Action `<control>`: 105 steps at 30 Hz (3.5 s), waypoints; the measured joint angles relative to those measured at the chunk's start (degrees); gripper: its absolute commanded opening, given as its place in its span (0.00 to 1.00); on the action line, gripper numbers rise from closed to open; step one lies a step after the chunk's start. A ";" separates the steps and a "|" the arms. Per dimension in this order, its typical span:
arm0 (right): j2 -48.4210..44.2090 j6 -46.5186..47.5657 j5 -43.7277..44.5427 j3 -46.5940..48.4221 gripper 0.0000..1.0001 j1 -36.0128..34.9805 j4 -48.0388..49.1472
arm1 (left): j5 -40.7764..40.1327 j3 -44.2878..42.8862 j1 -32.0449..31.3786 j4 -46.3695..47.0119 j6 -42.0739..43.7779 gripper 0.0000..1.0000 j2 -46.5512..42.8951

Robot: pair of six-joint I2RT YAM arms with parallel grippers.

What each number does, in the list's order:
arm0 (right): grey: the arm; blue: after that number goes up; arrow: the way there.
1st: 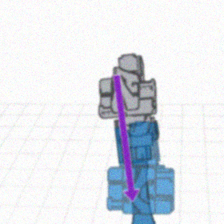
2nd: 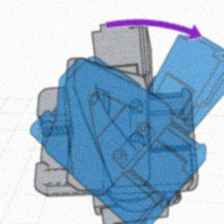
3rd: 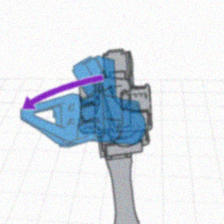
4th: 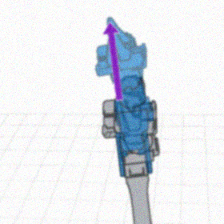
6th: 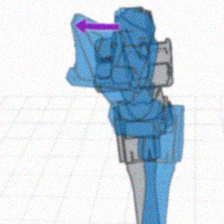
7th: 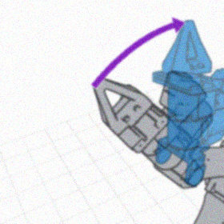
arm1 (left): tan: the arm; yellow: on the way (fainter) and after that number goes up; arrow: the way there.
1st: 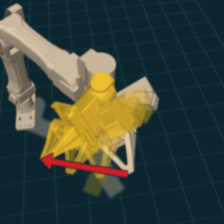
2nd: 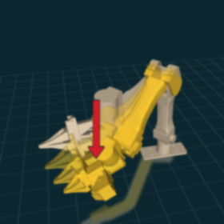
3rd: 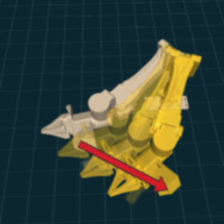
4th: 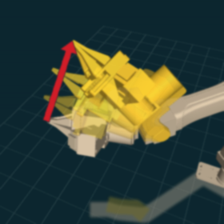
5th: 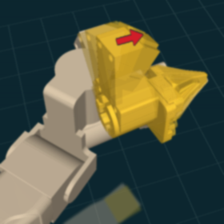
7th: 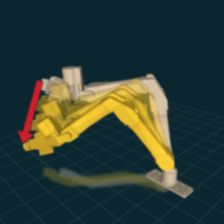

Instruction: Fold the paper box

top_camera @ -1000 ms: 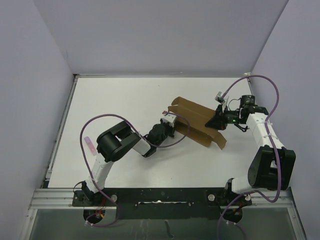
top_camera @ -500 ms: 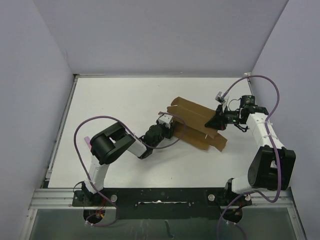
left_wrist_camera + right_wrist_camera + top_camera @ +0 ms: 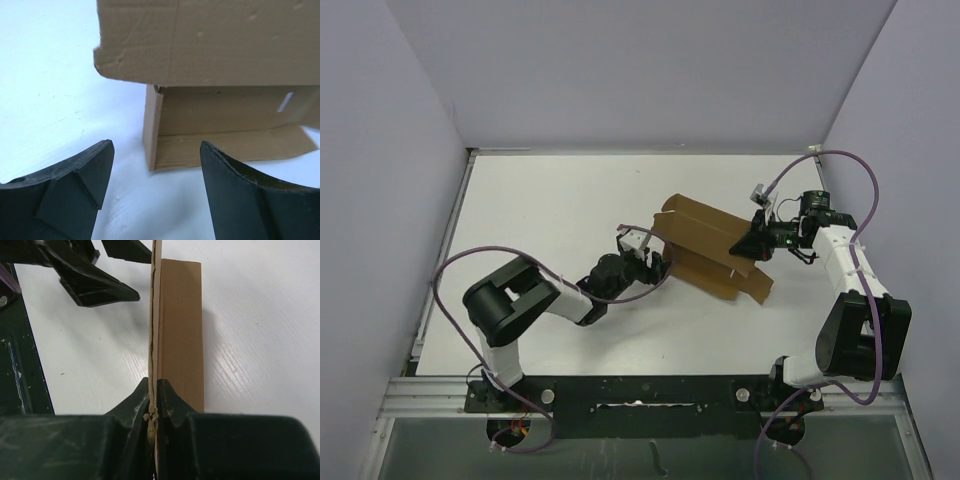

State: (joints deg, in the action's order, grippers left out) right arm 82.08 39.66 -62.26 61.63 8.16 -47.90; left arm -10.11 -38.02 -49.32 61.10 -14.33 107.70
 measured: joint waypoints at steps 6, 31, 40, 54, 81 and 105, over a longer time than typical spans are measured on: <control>-0.02 0.59 -0.48 0.00 0.00 0.00 -0.61 | 11.39 5.35 5.51 -3.85 -9.53 0.77 -12.07; -0.57 4.63 -2.25 3.82 0.00 -6.75 -6.40 | 35.45 7.78 21.42 -27.32 -23.67 0.92 -40.30; 1.77 9.55 -2.58 4.96 0.00 -9.11 -11.45 | 38.01 7.65 20.55 -30.25 -14.14 0.87 -40.28; 2.12 13.03 -3.32 5.57 0.00 -10.88 -14.56 | 47.76 -2.29 20.09 -27.74 -5.53 0.65 -29.38; 2.14 13.35 -3.28 5.68 0.09 -10.75 -14.64 | 59.30 -4.20 21.09 -12.13 -12.33 0.00 -19.28; -4.42 -10.62 5.25 -6.10 0.27 1.18 12.37 | 46.88 8.04 24.41 -2.45 -15.17 0.00 -19.37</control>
State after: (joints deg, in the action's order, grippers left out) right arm 77.67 29.04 -57.01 55.53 9.34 -35.53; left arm 36.77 -29.98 -24.91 58.65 -29.50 88.33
